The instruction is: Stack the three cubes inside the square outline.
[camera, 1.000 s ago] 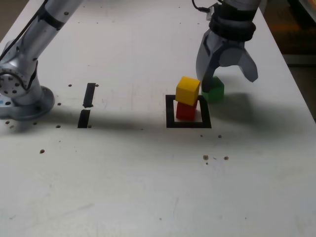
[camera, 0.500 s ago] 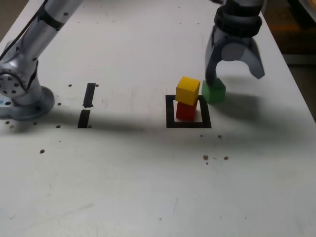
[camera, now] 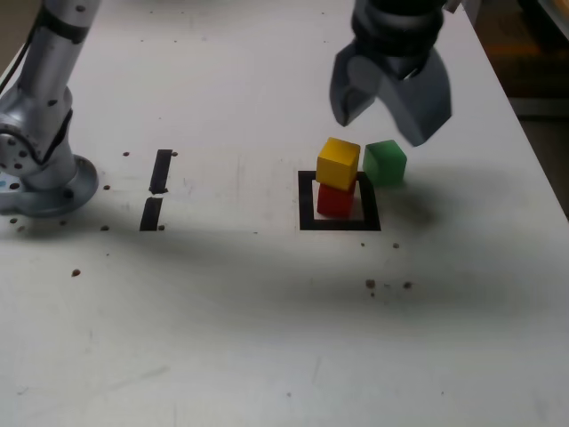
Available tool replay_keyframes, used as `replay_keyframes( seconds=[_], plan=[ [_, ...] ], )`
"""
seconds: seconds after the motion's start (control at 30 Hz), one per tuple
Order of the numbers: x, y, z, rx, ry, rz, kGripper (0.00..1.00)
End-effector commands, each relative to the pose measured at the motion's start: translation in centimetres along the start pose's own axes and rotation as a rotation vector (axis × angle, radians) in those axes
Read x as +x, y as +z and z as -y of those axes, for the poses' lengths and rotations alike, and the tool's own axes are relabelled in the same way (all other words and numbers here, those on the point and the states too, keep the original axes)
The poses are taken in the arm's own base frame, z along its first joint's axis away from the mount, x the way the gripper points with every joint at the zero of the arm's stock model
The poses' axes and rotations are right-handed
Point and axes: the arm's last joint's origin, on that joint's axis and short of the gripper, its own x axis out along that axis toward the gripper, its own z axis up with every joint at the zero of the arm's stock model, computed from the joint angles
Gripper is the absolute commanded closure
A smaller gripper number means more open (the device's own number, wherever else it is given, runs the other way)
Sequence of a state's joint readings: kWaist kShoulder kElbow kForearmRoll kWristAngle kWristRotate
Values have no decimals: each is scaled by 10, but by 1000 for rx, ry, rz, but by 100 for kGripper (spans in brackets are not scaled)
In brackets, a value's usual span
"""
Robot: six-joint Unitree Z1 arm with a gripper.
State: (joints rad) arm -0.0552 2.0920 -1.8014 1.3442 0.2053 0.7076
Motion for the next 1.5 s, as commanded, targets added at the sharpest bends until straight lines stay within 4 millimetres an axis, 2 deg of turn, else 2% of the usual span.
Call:
replay_keyframes(
  seconds=[0.0,0.17,0.43,0.77,1.0,1.47],
  plan=[
    [7,-6,7,57,15,3,1],
    [21,-5,17,212,77,39,2],
    [10,5,24,393,232,45,1],
    [12,-12,4,314,277,-11,1],
    [23,-2,-6,303,238,13,1],
    [49,12,-12,302,163,91,1]
  ],
)
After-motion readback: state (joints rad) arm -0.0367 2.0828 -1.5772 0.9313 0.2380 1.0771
